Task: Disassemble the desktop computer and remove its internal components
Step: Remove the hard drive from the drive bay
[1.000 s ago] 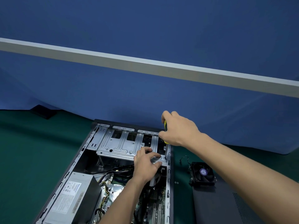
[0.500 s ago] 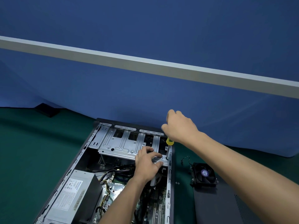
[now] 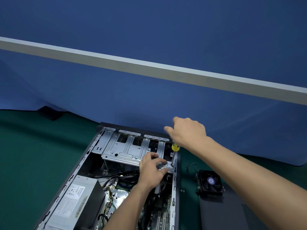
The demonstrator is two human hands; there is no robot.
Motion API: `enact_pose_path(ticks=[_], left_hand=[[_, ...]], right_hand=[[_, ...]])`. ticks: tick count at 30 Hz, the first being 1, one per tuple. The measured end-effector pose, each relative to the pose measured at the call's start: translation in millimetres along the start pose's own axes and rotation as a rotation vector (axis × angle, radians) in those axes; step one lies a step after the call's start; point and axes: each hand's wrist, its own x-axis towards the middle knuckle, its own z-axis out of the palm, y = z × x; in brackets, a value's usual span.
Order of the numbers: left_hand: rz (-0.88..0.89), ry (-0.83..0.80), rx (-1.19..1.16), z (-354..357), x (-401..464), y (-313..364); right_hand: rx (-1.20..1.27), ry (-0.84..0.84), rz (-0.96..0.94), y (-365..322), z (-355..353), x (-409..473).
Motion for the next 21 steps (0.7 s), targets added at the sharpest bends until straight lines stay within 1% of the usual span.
enact_pose_path(ticks=[4,6,9,11,14,17,19,21], left_hand=[[0.0,-0.002,0.004,0,0,0],[0.003,-0.004,0.018,0,0,0],[0.005,-0.006,0.023,1,-1,0],[0.001,-0.003,0.026,1,0,0],[-0.006,0.008,0.031,2,1,1],[0.01,0.031,0.071,5,2,6],[0.028,0.038,0.131,8,2,10],[0.049,0.023,0.209,14,4,14]], right_hand=[[0.134,-0.029,-0.037,1,-1,3],[0.097,-0.032,-0.042,2,-2,2],[-0.011,0.021,-0.049,5,-1,1],[0.021,0.023,-0.072,7,2,1],[0.066,-0.061,-0.101,5,1,1],[-0.006,-0.002,-0.095,3,-2,4],[0.016,0.013,-0.102,2,0,6],[0.066,-0.013,-0.122,3,3,6]])
